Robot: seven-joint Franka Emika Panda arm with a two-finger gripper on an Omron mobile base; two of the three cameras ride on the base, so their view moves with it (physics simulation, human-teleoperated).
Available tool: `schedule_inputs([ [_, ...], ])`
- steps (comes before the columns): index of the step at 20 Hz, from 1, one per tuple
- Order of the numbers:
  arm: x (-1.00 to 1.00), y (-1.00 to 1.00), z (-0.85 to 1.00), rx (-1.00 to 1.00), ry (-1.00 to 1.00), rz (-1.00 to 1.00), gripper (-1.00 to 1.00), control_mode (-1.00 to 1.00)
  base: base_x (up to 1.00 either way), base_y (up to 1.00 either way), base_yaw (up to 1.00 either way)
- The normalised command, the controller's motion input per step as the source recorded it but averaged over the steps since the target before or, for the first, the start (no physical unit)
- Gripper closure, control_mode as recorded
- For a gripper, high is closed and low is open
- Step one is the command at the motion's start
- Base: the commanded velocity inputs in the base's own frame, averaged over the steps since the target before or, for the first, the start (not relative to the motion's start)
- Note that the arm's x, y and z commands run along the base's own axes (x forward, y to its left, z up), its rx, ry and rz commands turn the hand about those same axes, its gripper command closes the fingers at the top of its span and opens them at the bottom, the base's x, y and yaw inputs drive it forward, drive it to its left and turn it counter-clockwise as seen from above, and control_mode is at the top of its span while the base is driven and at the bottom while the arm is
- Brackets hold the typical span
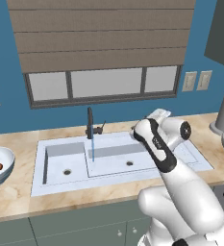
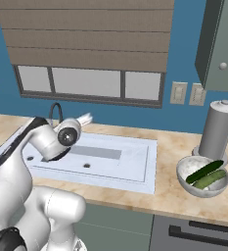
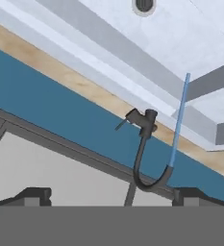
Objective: Pick the cucumbers from the sink and place them in one bowl. Place the sweet potato in the other bowl. Then turn off the sink faucet.
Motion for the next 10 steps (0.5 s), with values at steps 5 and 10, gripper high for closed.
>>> schedule_inputs([
  [5,0.18,-0.18,0.00,-0.32,0.00,0.06,-1.00,-1.00,0.00,0.00,0.00],
  [10,0.16,-0.35,0.00,-0.27,0.00,0.13,-1.00,-1.00,0.00,0.00,0.00],
])
